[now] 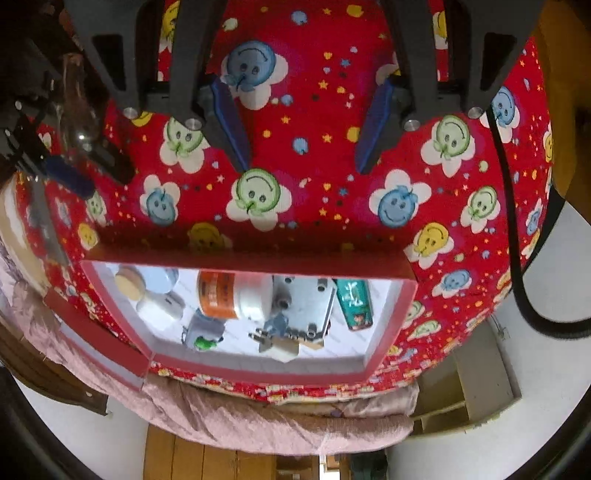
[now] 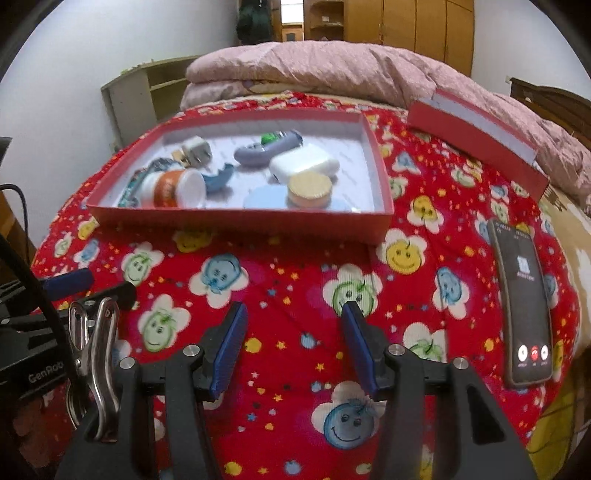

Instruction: Organize rigid objects

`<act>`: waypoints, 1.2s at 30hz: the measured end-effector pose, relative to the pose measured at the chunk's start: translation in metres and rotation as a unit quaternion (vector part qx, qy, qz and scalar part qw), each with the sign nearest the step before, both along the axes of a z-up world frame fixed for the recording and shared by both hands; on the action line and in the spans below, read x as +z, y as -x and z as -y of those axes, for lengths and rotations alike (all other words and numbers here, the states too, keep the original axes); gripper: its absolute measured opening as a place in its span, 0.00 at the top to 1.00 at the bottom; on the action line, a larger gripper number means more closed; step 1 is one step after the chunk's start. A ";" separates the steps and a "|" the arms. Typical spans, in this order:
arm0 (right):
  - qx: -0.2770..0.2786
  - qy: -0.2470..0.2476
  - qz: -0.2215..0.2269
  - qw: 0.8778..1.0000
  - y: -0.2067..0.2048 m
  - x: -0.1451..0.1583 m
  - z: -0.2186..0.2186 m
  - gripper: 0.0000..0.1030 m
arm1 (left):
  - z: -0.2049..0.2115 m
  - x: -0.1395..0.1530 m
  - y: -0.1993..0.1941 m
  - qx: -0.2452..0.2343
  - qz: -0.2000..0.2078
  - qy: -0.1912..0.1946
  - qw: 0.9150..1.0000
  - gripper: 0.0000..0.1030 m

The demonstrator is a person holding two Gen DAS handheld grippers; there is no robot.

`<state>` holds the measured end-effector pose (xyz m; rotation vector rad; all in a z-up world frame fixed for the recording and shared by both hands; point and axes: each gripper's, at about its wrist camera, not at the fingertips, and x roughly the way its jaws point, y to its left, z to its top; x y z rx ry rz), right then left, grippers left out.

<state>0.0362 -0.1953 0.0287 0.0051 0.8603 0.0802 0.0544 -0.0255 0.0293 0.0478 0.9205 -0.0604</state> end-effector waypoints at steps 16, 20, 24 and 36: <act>-0.017 0.011 0.028 0.999 0.005 -0.004 -0.004 0.45 | -0.002 -0.005 0.002 0.020 0.020 -0.001 1.000 0.23; -0.017 0.011 0.029 0.999 0.005 -0.004 -0.005 0.45 | -0.004 -0.006 0.002 0.023 0.021 0.003 1.000 0.22; -0.017 0.010 0.028 0.999 0.005 -0.004 -0.004 0.44 | -0.004 -0.006 0.002 0.023 0.022 0.001 1.000 0.22; -0.018 0.008 0.028 0.999 0.005 -0.004 -0.001 0.43 | -0.004 -0.006 0.002 0.024 0.022 0.000 0.999 0.21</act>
